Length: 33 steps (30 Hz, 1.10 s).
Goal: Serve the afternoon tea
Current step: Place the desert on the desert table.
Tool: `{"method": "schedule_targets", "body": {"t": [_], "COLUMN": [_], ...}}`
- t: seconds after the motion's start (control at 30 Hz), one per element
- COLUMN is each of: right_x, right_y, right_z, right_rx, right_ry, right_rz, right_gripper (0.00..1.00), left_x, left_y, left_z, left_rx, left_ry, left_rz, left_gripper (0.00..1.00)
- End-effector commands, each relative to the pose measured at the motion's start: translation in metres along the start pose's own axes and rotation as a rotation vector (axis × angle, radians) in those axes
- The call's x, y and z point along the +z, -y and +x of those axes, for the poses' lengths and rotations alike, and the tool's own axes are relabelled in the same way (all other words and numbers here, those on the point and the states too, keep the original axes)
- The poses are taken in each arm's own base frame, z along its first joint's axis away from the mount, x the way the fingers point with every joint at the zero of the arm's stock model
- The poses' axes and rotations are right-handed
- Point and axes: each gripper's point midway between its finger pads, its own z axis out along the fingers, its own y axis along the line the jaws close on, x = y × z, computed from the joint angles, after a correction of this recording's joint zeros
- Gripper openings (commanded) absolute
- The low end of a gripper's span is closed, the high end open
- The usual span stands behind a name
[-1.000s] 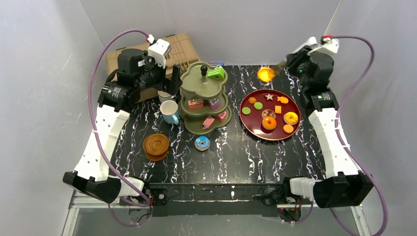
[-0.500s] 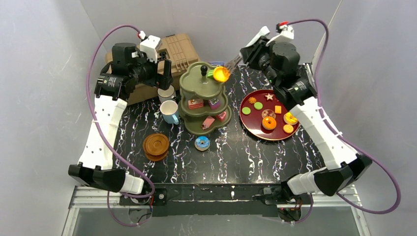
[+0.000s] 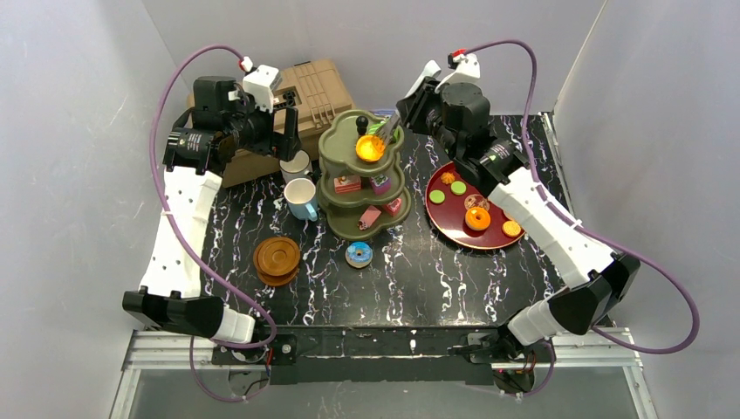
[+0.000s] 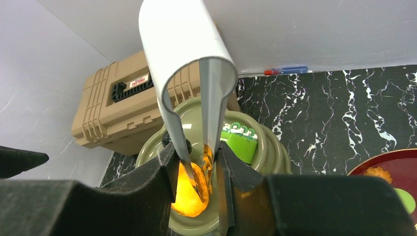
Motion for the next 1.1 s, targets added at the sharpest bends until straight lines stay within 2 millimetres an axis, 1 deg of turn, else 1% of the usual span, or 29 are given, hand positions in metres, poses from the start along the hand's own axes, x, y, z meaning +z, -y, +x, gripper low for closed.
{"method": "schedule_targets", "body": {"t": [0.0,0.1,0.3,0.43,0.6,0.77,0.87,1.07], "right_x": [-0.009,-0.009,-0.011,-0.012,-0.014,-0.012,-0.014,-0.015], "right_y": [-0.018,-0.017,-0.017,-0.018,-0.017,-0.016,-0.015,-0.015], "right_z": [-0.041,-0.039,-0.040,-0.042,-0.042,-0.037,-0.037,-0.038], "right_rx": [0.024,0.019,0.014,0.010,0.010,0.004,0.007,0.009], "right_ry": [0.116,0.112,0.116,0.117,0.120,0.106,0.112,0.119], "right_rz": [-0.029,-0.023,-0.020,-0.022,-0.023,-0.022,-0.024,-0.023], "right_gripper": [0.01,0.03,0.17,0.23,0.27,0.36,0.41,0.45], "left_x": [-0.017,-0.018,-0.019,-0.018,-0.019,-0.021,-0.021,-0.022], "left_y": [0.004,0.004,0.004,0.004,0.004,0.003,0.002,0.001], "left_z": [-0.009,-0.011,-0.017,-0.017,-0.018,-0.020,-0.021,-0.021], "left_rx": [0.023,0.022,0.019,0.015,0.013,0.016,0.018,0.021], "left_ry": [0.036,0.043,0.057,0.052,0.053,0.061,0.064,0.068], "left_rz": [0.009,0.007,0.007,0.011,0.010,0.005,0.003,-0.001], "left_gripper": [0.98,0.98,0.98,0.98,0.98,0.98,0.98,0.98]}}
